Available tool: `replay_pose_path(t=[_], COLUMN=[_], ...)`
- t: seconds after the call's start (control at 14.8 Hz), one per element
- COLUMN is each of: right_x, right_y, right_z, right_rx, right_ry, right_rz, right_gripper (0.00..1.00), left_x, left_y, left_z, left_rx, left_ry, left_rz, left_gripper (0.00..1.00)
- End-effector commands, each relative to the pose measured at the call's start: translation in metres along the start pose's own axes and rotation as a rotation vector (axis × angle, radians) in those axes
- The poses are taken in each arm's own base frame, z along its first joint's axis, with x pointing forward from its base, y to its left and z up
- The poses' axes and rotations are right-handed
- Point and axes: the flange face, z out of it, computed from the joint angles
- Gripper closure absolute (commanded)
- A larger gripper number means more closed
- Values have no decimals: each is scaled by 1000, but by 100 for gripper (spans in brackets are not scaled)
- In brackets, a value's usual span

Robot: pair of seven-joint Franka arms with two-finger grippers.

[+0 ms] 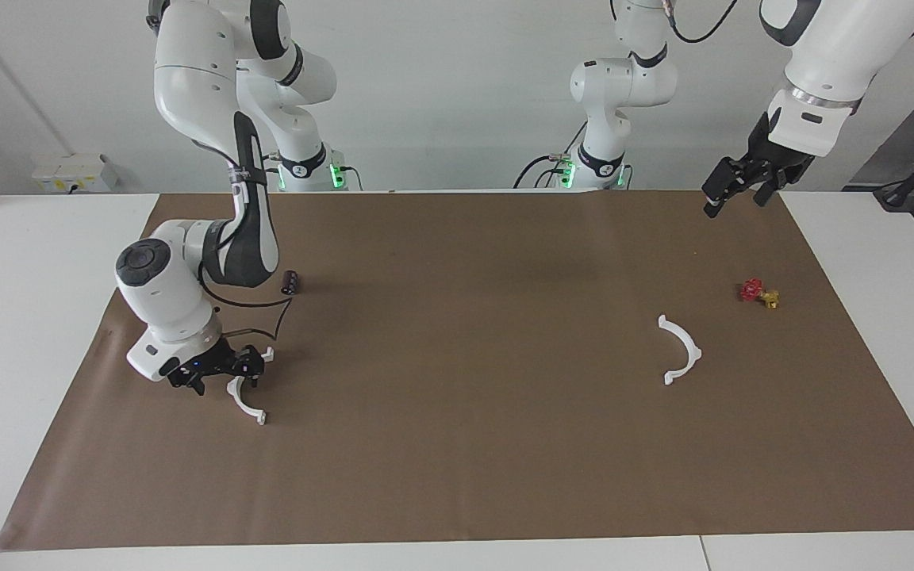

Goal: Assemble drain pipe with both arms
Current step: 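Reach the right gripper to the white clamp half nearest it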

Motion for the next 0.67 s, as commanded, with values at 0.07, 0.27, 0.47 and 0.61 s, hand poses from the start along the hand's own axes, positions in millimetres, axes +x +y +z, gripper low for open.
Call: replay_pose_path(t=[0.07, 0.27, 0.47, 0.61], right_x=[-11, -15, -13, -10], right_y=[3, 2, 2, -3], right_z=[15, 20, 18, 16], right_rx=[27, 30, 34, 34], right_ry=[28, 17, 18, 18], right_rz=[-28, -41, -36, -42], right_gripper=[6, 62, 100, 100], left_x=[-5, -6, -5, -5], left_y=[-3, -4, -4, -4], left_z=[-1, -1, 0, 0], left_rx=[-15, -14, -14, -13], left_ry=[0, -1, -1, -1], left_rz=[-7, -7, -9, -6], left_gripper=[0, 0, 0, 0])
